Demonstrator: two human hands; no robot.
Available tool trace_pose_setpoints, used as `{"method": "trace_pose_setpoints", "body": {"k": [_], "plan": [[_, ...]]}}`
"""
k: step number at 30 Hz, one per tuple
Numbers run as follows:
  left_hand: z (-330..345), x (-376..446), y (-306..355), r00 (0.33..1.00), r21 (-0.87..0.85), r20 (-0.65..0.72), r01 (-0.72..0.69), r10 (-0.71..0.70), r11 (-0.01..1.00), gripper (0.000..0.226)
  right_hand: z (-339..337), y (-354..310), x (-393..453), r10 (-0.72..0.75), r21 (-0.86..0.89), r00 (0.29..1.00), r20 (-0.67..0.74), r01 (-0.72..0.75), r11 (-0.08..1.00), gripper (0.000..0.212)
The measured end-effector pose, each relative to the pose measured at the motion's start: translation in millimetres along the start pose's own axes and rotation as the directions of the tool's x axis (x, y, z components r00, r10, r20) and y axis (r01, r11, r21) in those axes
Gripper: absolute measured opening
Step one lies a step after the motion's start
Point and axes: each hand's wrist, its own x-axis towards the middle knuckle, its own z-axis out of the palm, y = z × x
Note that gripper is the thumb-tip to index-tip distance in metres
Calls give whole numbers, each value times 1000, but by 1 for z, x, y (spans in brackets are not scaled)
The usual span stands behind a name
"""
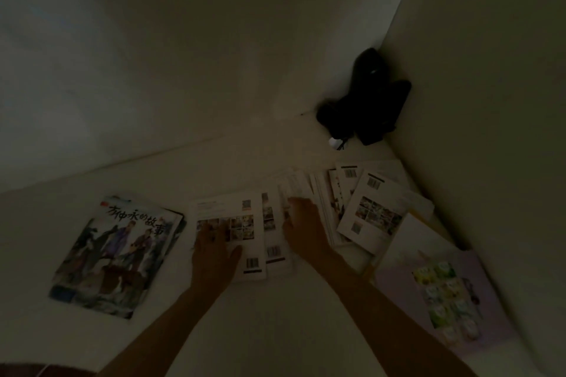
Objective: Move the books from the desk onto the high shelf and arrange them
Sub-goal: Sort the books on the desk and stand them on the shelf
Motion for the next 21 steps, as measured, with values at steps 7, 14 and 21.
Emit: {"method": "trace_pose_setpoints", "body": {"k": [7,14,21], "plan": [[0,-5,-14,986,-44,40,165,-164,985,75,2,7,19,63,-169,998,5,-62,984,61],[3,-11,-7,983,-37,2,182,-182,983,81,44,-15,-29,7,-160,998,70,5,987,63],[3,-17,-9,988,-57,1,152,-152,987,85,6,-2,14,73,-140,997,3,-72,988,60]]}}
